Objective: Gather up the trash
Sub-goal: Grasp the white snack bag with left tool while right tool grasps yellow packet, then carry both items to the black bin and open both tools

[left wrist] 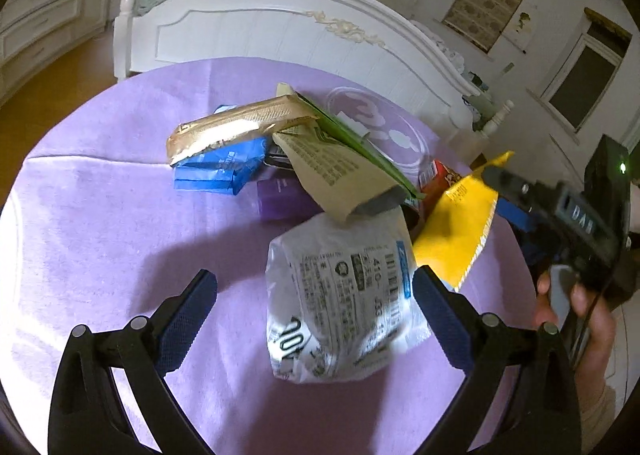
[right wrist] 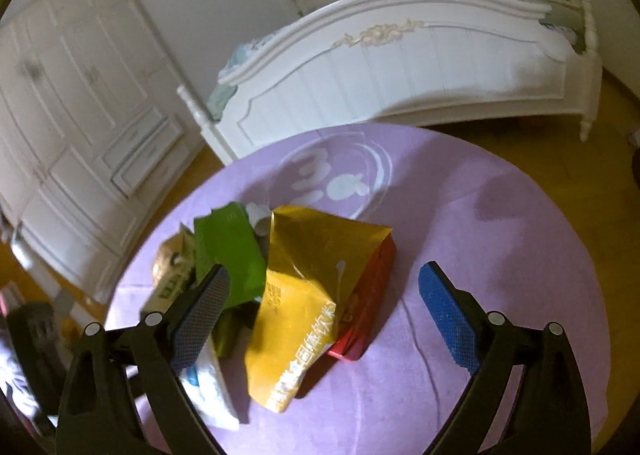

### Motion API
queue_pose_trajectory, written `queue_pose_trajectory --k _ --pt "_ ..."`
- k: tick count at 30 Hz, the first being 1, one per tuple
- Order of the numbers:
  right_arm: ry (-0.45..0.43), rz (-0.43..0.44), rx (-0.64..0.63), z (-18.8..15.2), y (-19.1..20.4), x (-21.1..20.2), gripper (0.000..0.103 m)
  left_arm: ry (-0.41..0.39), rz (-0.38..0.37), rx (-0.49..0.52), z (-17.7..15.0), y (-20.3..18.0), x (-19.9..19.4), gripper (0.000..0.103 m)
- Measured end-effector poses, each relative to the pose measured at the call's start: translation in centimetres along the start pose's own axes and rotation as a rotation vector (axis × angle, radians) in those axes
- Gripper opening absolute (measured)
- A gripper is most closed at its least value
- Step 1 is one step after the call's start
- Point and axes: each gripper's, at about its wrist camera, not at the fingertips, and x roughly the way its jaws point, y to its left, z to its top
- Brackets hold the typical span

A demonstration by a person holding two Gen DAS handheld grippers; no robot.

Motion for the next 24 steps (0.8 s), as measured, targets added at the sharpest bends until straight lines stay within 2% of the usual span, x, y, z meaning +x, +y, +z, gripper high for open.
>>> queue_pose_trajectory --k 1,2,3,5,6,7,12,18,24 --pt "0.014 -0.001 -0.012 -0.2 0.1 0.2 0.065 0.001 -0.001 0.005 0.0 -0.1 0.0 0.096" --pt "0.029 0.003 -0.017 0.3 0.0 0.8 0.055 0.007 0.0 0.014 0.1 -0.3 0.2 0.093" --pt "0.035 0.011 -0.017 0.1 -0.1 0.9 0.052 0.012 0.0 0.018 0.1 -0.5 0.3 0.081" --pt "0.044 0.018 -0.023 0.2 0.0 1.0 0.033 0.021 0.004 0.035 0.0 -1.0 0.6 0.071" --pt "0.038 0.024 -0.024 0.1 0.0 0.7 0.031 0.028 -0.01 0.041 0.0 -1.3 0.6 0.061" --pt "0.033 0.024 -0.028 0.0 0.0 0.5 0.029 0.035 -0.024 0.041 0.0 -1.4 0.7 0.061" --pt "-0.011 0.072 -0.026 0.2 -0.1 -1.1 0.027 0.027 -0.058 0.059 -0.3 -2.2 0.3 0.043" --pt "-0.082 0.117 -0.054 1.1 1.2 -3.8 0.025 -0.026 -0.087 0.056 -0.5 -2.3 -2.4 0.035" --pt "-0.103 0.157 -0.075 1.4 2.9 -5.2 0.024 -0.09 -0.095 0.035 -0.7 -1.5 -5.6 0.034"
